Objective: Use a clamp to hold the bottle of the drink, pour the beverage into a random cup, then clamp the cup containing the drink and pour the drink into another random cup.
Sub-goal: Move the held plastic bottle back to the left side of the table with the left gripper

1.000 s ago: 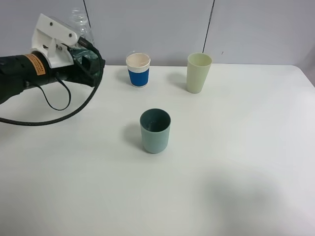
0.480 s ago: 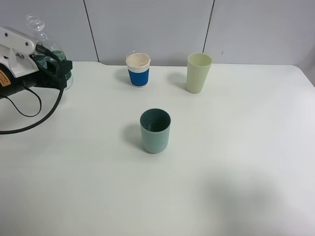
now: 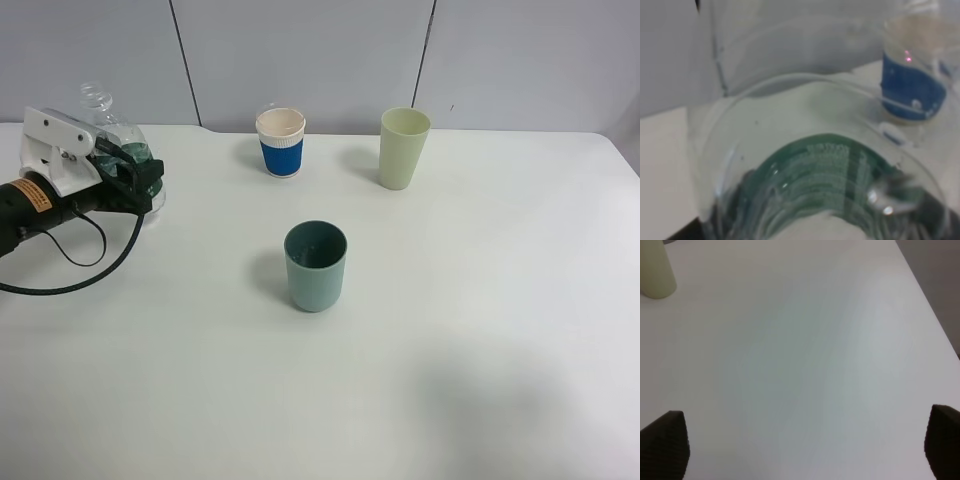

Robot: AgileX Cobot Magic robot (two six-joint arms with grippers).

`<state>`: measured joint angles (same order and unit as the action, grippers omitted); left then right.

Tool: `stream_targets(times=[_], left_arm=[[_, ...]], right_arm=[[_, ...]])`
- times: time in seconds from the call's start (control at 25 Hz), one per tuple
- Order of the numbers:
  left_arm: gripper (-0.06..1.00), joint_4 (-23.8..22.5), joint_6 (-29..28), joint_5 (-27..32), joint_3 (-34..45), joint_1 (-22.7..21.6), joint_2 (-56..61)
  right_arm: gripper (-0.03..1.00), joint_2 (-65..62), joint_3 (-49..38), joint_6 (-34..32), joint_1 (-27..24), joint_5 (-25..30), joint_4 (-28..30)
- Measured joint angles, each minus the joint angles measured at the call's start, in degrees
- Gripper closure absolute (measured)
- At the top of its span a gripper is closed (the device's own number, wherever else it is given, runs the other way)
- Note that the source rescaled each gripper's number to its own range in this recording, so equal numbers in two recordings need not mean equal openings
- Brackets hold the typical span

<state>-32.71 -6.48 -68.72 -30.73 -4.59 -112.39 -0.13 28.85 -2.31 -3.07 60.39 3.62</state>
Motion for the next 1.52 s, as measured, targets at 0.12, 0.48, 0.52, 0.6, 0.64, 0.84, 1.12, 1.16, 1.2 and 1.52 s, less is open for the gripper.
stream_targets(times=[0.12, 0.48, 0.52, 0.6, 0.64, 0.84, 1.12, 1.16, 1.2, 1.52], left_arm=[[0.88, 0.17, 0.38, -0.21, 0.00, 0.00, -1.96], [0.88, 0.34, 2.91, -0.49, 0.00, 0.00, -4.75], [0.88, 0.38, 3.06, -0.62, 0.00, 0.00, -5.45], [0.88, 0.38, 3.57, -1.49, -0.06, 0.00, -6.92], [0.88, 0.38, 3.89, -2.04, -0.18, 0.00, -7.48], [0.88, 0.38, 4.52, -3.79, -0.31, 0.00, -8.71], [0.88, 0.38, 4.58, -4.07, -0.31, 0.00, -8.75], [0.88, 0.38, 4.34, -4.07, -0.31, 0.00, -8.75], [0.88, 0.38, 4.27, -4.07, -0.31, 0.00, -8.75], [0.35, -1.59, 3.90, -1.76, -0.20, 0.00, -8.75]], right_arm=[[-0.03, 0.00, 0.00, 0.00, 0.00, 0.00, 0.00], [-0.03, 0.00, 0.00, 0.00, 0.00, 0.00, 0.00], [-0.03, 0.00, 0.00, 0.00, 0.00, 0.00, 0.00], [-0.03, 0.00, 0.00, 0.00, 0.00, 0.00, 0.00], [-0.03, 0.00, 0.00, 0.00, 0.00, 0.00, 0.00], [-0.03, 0.00, 0.00, 0.00, 0.00, 0.00, 0.00], [-0.03, 0.00, 0.00, 0.00, 0.00, 0.00, 0.00], [-0.03, 0.00, 0.00, 0.00, 0.00, 0.00, 0.00], [-0.03, 0.00, 0.00, 0.00, 0.00, 0.00, 0.00], [-0.03, 0.00, 0.00, 0.00, 0.00, 0.00, 0.00]])
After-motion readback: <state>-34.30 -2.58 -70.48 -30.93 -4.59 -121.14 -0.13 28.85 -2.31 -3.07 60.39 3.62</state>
